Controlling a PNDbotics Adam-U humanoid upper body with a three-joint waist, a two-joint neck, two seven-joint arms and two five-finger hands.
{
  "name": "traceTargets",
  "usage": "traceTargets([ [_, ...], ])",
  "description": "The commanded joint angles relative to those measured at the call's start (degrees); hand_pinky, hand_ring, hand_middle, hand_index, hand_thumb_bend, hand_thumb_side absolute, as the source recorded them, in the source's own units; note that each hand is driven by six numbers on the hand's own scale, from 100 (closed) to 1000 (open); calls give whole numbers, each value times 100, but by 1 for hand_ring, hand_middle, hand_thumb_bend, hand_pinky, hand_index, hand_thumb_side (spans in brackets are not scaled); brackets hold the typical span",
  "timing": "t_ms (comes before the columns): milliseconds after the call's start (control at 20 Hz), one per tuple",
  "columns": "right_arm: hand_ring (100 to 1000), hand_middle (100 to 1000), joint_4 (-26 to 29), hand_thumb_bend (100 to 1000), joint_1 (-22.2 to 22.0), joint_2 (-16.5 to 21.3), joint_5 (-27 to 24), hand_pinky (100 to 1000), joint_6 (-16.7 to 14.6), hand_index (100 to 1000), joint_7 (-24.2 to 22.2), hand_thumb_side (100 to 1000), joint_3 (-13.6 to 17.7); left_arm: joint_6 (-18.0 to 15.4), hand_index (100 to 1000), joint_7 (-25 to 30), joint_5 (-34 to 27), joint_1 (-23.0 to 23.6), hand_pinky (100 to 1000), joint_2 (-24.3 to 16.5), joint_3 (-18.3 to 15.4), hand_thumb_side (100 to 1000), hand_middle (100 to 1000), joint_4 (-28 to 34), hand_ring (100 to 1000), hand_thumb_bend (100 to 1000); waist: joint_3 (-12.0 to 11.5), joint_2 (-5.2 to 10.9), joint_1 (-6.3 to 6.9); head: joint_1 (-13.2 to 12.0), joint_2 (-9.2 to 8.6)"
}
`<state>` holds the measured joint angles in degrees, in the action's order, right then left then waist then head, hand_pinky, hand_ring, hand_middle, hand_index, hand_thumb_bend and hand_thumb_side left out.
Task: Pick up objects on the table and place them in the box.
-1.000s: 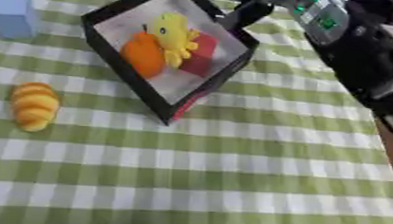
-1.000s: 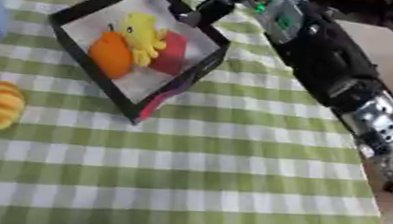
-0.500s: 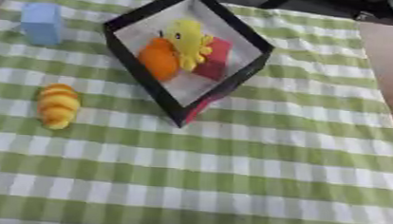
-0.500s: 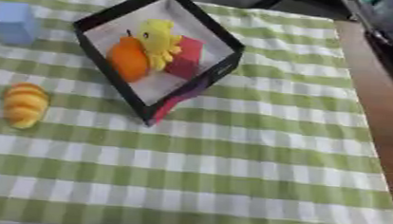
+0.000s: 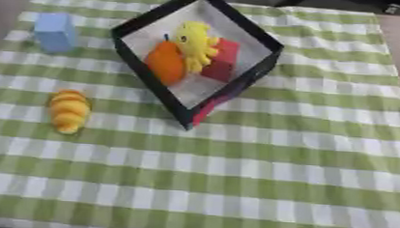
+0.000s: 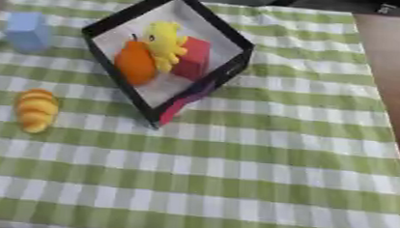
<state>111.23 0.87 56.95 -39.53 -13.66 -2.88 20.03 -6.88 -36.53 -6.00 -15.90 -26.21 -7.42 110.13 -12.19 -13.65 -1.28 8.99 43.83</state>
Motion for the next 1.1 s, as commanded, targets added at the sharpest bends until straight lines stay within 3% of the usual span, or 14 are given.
traceTargets([
  [50, 786, 777, 308, 100, -211, -296, 185, 791, -129, 887, 227, 512, 310, 29, 785, 14, -100, -13, 754, -130, -70, 501, 853, -5, 733, 405, 59, 104, 109, -187, 29],
  [300, 776, 789, 335, 100, -593, -1035, 469, 782, -457, 885, 323, 530, 448, 60, 789, 75, -227, -38, 751, -157, -59, 526, 862, -131, 730, 394, 187, 85, 169, -257, -9],
  [500, 780, 788, 336, 100, -786, -1470, 606, 784, -411, 889, 324, 523, 527, 117, 799, 171, -332, -67, 747, -194, -42, 553, 890, -248, 727, 336, 223, 83, 184, -226, -55],
  [700, 774, 752, 336, 100, -950, -1763, 819, 783, -346, 876, 230, 538, 583, 218, 793, 243, -420, -63, 743, -293, -18, 580, 861, -378, 711, 338, 248, 83, 188, -249, -33],
  [900, 769, 746, 336, 100, -1030, -1896, 947, 782, -301, 872, 145, 538, 580, 438, 804, 545, -395, -67, 746, -771, 96, 574, 862, -639, 711, 340, 268, 90, 203, -237, -3],
  [1100, 764, 741, 336, 100, -1074, -1922, 968, 779, -311, 868, 123, 536, 582, 684, 806, 961, -379, -192, 749, -1526, 200, 560, 854, -1203, 712, 345, 291, 116, 216, -228, 27],
])
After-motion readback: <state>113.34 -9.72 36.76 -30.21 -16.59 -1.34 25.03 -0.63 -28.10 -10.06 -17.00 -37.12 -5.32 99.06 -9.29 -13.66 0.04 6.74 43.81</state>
